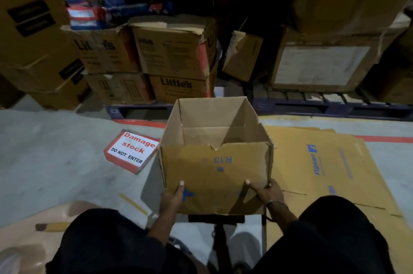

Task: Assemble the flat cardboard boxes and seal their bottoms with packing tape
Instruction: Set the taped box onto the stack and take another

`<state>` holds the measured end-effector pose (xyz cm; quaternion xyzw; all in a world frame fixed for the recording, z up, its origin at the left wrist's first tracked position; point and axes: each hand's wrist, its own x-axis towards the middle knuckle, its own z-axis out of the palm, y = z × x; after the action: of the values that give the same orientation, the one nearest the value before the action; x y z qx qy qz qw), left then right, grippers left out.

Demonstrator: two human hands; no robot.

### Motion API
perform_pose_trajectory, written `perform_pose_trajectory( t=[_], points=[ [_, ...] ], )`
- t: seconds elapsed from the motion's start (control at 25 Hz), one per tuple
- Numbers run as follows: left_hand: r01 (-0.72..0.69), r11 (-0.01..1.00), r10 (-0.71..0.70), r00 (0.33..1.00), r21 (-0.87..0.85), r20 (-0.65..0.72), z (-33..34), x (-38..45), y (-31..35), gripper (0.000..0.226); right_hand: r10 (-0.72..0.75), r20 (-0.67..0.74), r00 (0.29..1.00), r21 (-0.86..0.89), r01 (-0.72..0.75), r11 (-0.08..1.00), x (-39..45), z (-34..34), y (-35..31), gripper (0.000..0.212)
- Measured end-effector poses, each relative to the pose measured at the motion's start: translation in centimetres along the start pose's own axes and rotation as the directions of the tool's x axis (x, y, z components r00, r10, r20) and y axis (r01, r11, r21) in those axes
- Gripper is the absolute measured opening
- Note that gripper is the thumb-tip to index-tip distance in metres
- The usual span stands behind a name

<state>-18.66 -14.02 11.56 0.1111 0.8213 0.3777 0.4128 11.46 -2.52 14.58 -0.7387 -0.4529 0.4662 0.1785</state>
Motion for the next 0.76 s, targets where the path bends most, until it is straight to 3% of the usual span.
perform_pose_trajectory(
  t=[0.12,0.24,0.32,0.4,0.48,0.6,0.76],
  points=[
    [-0.037,0.951,0.058,0.996,0.306,-0.061,1.1,-7.6,3.0,0.085,0.012,0.058,0.998,0.083,-0.016,0.996,-1.2,-0.6,-0.3,0.081],
    [-0.248,0.759,0.372,0.924,0.602,-0.089,2.8,-12.4,4.1,0.076,0.054,0.005,0.999,0.140,-0.054,0.989,-2.6,-1.0,0.1,0.063],
    [-0.429,0.592,0.548,0.835,0.682,0.050,3.2,-12.9,3.4,0.074,0.071,-0.078,0.994,0.148,-0.059,0.987,-3.7,-1.6,0.0,0.056],
    [-0.503,0.441,0.559,0.802,0.743,0.211,3.5,-11.8,2.3,0.078,0.032,-0.126,0.992,0.062,-0.024,0.998,-5.0,-2.3,-0.9,0.059],
    [-0.508,0.327,0.536,0.794,0.797,0.286,3.5,-10.4,1.1,0.086,-0.088,-0.191,0.978,-0.084,0.073,0.994,-5.9,-2.8,-2.2,0.058],
    [-0.565,0.280,0.571,0.748,0.776,0.339,3.3,-8.2,0.4,0.087,-0.374,-0.252,0.892,-0.247,0.315,0.916,-6.5,-2.7,-4.5,0.045],
    [-0.619,0.197,0.571,0.702,0.760,0.425,3.2,-3.1,0.7,0.087,-0.594,-0.120,0.796,-0.374,0.518,0.769,-5.1,-1.4,-7.3,0.046]
  ],
)
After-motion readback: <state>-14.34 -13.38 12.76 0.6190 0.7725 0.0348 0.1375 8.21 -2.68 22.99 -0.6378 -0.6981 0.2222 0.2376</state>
